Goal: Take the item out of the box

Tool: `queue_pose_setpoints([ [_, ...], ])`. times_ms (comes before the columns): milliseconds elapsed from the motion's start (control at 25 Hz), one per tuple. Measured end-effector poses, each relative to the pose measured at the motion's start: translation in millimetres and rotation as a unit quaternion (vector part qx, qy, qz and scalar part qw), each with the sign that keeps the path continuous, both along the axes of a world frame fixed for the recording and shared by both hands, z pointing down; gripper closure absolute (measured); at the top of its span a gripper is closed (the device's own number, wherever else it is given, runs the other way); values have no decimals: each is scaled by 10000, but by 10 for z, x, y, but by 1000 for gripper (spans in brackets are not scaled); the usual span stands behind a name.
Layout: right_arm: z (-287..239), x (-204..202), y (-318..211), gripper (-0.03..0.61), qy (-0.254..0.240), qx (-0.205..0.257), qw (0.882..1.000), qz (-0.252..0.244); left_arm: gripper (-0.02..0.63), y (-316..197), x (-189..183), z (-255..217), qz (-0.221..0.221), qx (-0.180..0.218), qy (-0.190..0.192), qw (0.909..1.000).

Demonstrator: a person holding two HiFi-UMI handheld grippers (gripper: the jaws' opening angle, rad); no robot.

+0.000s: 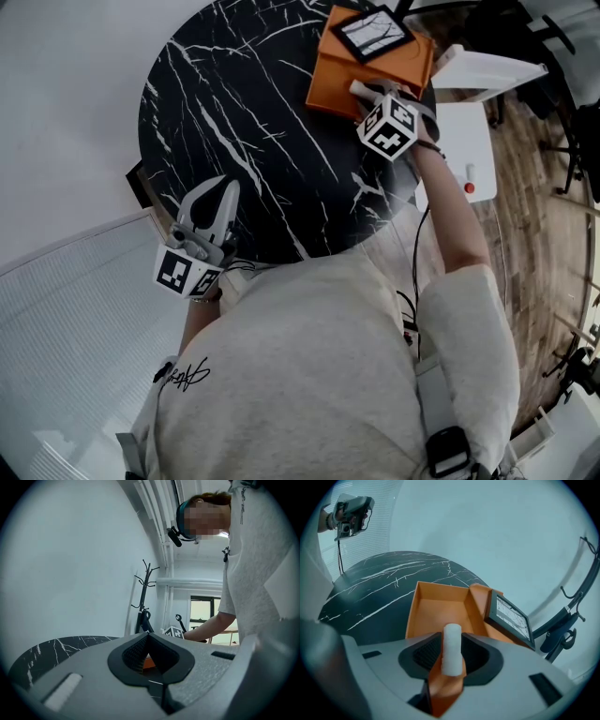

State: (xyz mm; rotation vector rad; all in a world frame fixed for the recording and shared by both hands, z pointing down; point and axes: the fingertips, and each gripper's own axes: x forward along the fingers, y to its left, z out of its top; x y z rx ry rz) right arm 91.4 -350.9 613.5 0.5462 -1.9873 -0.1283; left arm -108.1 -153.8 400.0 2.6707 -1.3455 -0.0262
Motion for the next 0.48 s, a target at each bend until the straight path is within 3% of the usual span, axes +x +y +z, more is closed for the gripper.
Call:
queue_pose_setpoints([
  [480, 62, 7, -48, 459, 190, -83, 9998, -53, 614, -1, -20, 18, -38, -34, 2, 10000],
])
